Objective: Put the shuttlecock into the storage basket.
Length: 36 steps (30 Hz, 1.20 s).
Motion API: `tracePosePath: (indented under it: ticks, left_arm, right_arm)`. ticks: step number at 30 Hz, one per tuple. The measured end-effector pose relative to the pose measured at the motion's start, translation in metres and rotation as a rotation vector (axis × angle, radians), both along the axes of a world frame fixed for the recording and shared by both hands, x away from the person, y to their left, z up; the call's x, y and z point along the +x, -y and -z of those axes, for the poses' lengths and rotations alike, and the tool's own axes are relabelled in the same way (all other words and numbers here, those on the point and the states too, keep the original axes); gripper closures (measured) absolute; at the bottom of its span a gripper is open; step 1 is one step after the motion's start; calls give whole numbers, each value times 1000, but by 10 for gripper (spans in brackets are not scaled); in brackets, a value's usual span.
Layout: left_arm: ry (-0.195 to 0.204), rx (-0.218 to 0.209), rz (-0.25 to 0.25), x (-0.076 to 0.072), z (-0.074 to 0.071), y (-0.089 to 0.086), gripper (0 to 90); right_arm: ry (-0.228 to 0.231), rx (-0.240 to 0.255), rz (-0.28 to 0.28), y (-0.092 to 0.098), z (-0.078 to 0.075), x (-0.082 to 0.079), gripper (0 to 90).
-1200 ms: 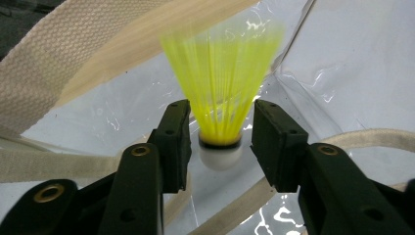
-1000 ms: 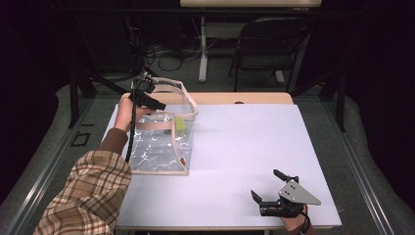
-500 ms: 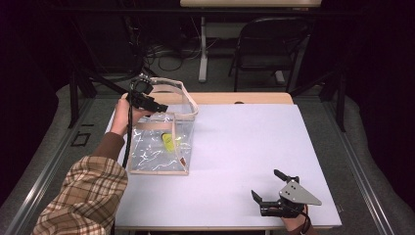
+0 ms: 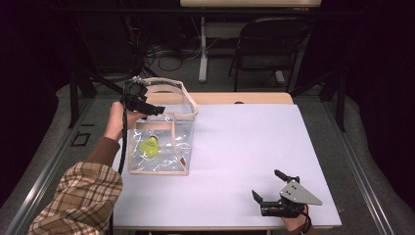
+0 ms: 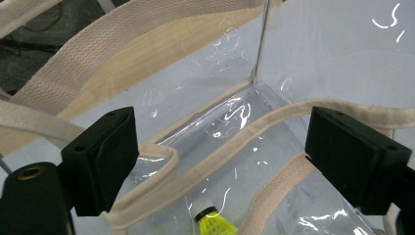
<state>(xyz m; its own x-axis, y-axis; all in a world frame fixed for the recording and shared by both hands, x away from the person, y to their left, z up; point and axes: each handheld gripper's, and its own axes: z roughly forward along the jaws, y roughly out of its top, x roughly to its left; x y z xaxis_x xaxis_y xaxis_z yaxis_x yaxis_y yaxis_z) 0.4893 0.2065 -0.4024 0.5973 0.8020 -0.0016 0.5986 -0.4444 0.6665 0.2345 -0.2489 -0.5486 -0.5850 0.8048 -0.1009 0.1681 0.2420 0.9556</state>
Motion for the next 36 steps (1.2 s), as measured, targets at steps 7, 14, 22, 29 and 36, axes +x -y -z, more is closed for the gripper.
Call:
tracePosePath:
  ticks: [7,14,22,29,36]
  left_arm:
    - [30,-8,-12,-9,2,-4,69]
    - [54,-15,-9,-21,4,-6,25]
    - [71,-20,-10,-35,11,-8,3]
    - [89,-33,-8,-44,13,-11,3]
    - [121,-46,-2,-56,13,-11,3]
  right_arm:
    - [4,-2,0,0,0,0,1]
    - [5,-1,1,-1,-1,0,1]
    - [8,-3,-1,-2,-1,0,1]
    - [6,-5,3,-2,-1,-1,1]
    - [7,-7,2,-2,-1,-1,1]
